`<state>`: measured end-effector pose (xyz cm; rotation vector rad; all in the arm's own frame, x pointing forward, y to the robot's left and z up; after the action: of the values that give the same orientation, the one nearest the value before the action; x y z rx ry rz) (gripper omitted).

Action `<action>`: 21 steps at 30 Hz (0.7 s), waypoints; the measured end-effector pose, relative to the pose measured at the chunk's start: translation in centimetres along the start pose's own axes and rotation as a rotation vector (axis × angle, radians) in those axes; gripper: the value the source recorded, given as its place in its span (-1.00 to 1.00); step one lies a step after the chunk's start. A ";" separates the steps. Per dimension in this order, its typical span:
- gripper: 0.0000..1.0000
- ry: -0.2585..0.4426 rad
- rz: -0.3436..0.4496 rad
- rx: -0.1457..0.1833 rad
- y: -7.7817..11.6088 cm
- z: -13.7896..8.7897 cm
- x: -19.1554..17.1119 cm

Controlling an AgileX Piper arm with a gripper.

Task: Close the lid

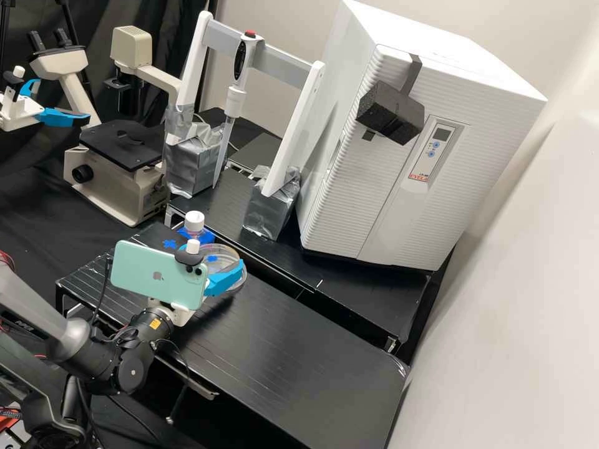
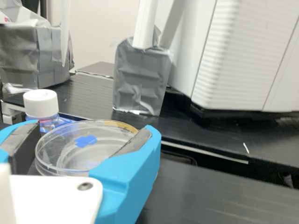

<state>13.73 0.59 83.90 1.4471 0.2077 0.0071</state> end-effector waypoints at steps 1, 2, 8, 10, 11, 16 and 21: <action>-1.00 -0.003 -0.004 0.009 0.0 0.1 0.0; -1.00 -0.006 -0.007 0.013 -0.1 0.2 0.1; -1.00 -0.022 0.004 0.046 0.0 0.7 0.2; -1.00 -0.019 0.007 0.047 0.0 0.7 0.2; -1.00 -0.019 0.007 0.047 0.0 0.7 0.2; -1.00 -0.019 0.007 0.047 0.0 0.7 0.2; -1.00 -0.033 0.016 0.049 0.1 1.0 0.1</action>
<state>14.04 -0.36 84.10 1.4965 0.1700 -0.0091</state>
